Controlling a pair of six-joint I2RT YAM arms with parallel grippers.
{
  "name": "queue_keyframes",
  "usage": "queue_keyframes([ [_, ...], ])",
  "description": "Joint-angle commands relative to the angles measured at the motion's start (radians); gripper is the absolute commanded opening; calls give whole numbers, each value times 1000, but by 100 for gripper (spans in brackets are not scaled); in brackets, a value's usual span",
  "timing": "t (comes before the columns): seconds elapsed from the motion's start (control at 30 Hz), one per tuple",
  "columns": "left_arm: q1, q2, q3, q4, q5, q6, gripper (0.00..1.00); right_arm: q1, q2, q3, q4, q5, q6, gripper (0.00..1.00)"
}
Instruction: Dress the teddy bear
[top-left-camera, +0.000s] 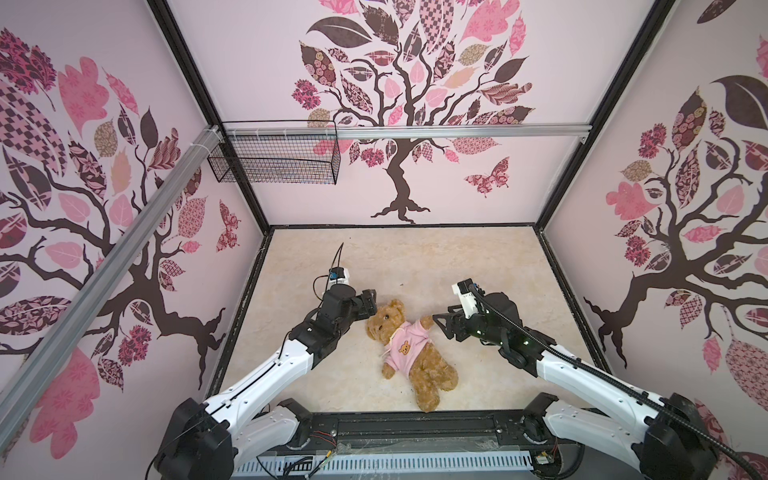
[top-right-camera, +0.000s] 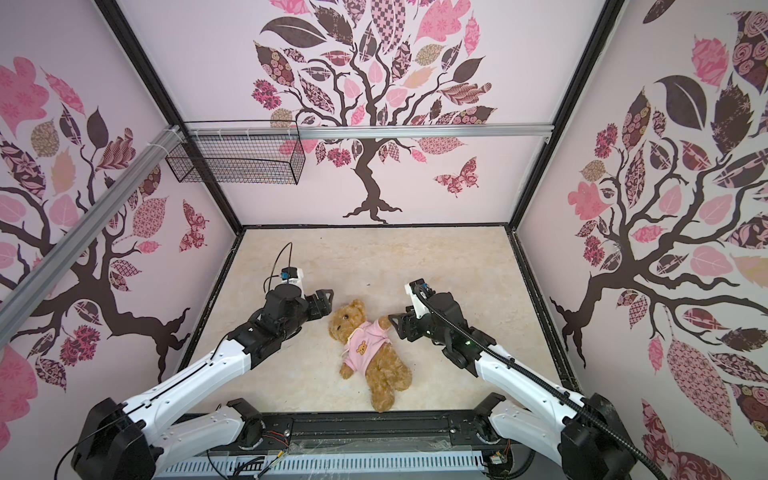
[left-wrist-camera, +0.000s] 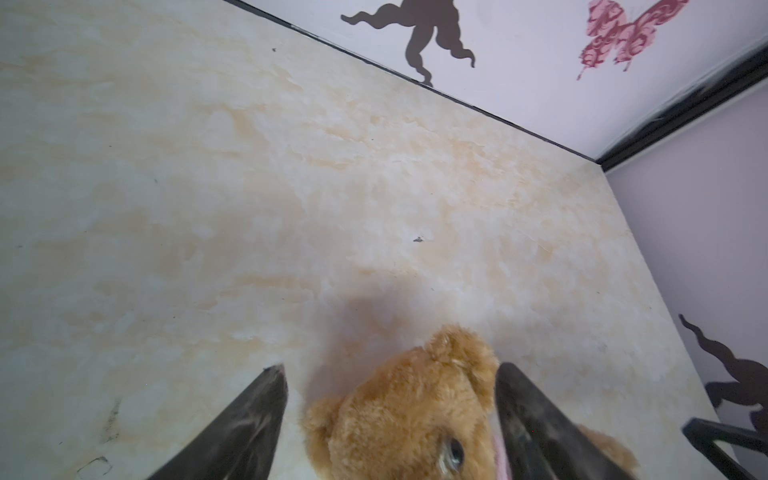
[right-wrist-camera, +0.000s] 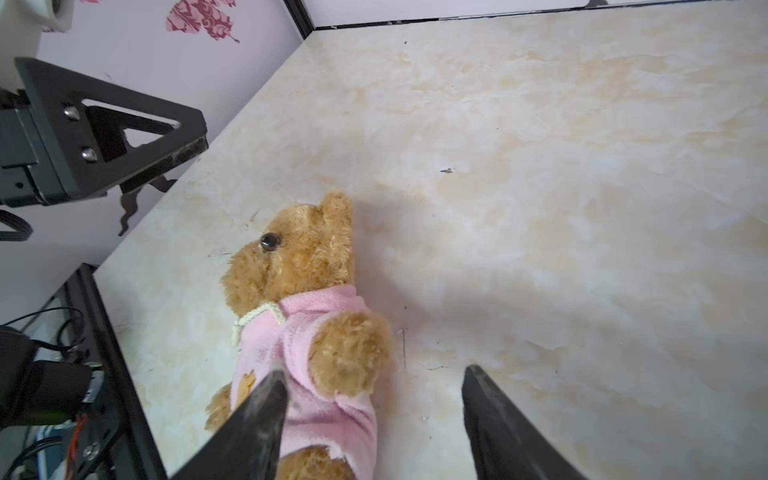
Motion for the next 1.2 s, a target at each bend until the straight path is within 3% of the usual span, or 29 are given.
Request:
queue_keyframes([
  [0.0,-60,-52,-32,-72,47,39,82,6,-62,-31,17,-80,63,69],
  [0.27,-160,-87,-18,-202,126,91,80,9,-59,46,-231,-83,34,63],
  [0.4,-203,-27,-13,-204,106,124,81,99,-24,61,-245,-78,59,59],
  [0.7,-203,169,29,-116,37,161,81,229,116,59,-121,-102,158,45],
  [1.07,-203,270,3,-25,-7,126,80,235,229,-64,206,-91,399,45],
  [1.17,-203,268,-12,-16,-7,117,79,235,275,-61,244,-88,427,40],
])
